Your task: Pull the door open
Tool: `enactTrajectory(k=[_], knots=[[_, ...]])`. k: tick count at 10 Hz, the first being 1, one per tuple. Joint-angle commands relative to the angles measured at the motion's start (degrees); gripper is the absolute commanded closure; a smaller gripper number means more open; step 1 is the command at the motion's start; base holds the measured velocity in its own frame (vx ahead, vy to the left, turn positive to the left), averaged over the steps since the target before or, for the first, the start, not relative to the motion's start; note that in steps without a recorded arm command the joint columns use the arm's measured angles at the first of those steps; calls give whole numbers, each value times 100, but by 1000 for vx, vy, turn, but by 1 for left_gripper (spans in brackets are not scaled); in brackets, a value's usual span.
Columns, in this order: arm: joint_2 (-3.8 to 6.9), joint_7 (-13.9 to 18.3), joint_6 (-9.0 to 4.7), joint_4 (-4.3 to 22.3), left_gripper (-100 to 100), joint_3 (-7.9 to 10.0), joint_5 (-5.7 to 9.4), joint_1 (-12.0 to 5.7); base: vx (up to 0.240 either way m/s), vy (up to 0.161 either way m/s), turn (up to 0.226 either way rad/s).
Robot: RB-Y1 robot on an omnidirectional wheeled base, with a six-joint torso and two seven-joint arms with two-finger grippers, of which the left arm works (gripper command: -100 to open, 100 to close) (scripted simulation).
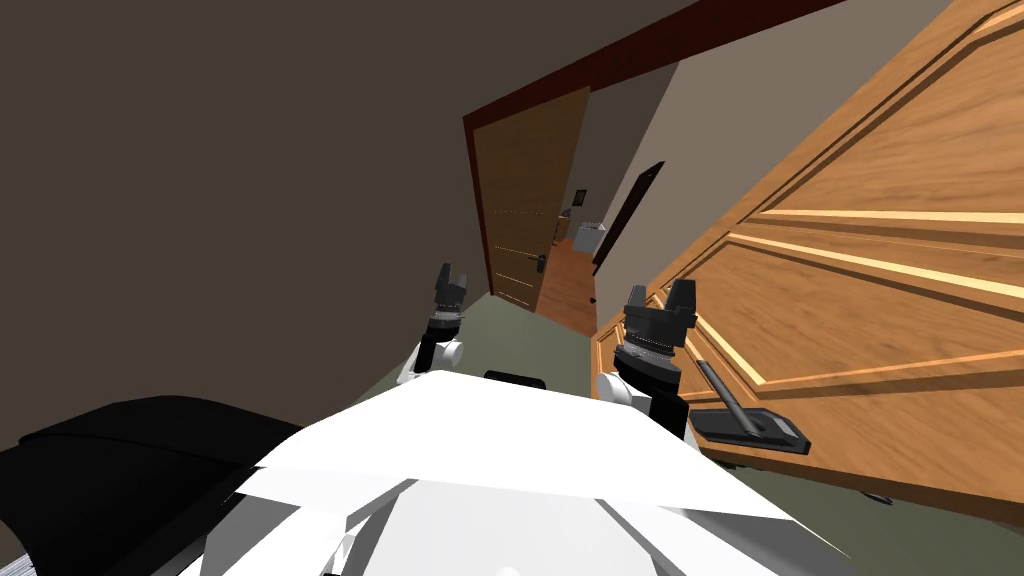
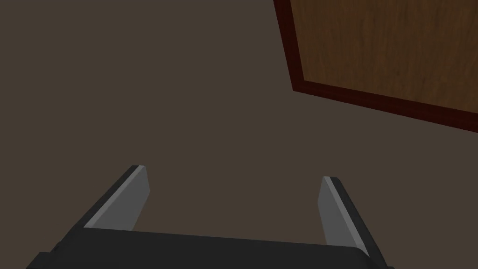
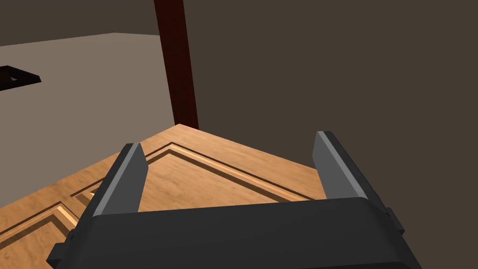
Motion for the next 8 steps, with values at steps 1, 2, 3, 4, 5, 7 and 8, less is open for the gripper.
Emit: enactTrajectory(k=[1, 2, 3, 4, 5, 7, 8], knots=[[80, 75, 49, 267, -100, 4, 31, -138, 128, -49, -101], [108, 100, 62, 389, -100, 1, 40, -198, 141, -51, -106], [135, 125, 74, 511, -100, -3, 49, -257, 130, -30, -72], [163, 150, 87, 634, -100, -6, 58, -317, 102, -21, -65], [192, 178, 101, 767, -100, -10, 67, -382, 101, -18, -70], [252, 233, 128, 1037, -100, -18, 87, -514, 97, -33, -77], [282, 261, 142, 1172, -100, -21, 97, -580, 97, -15, -91]])
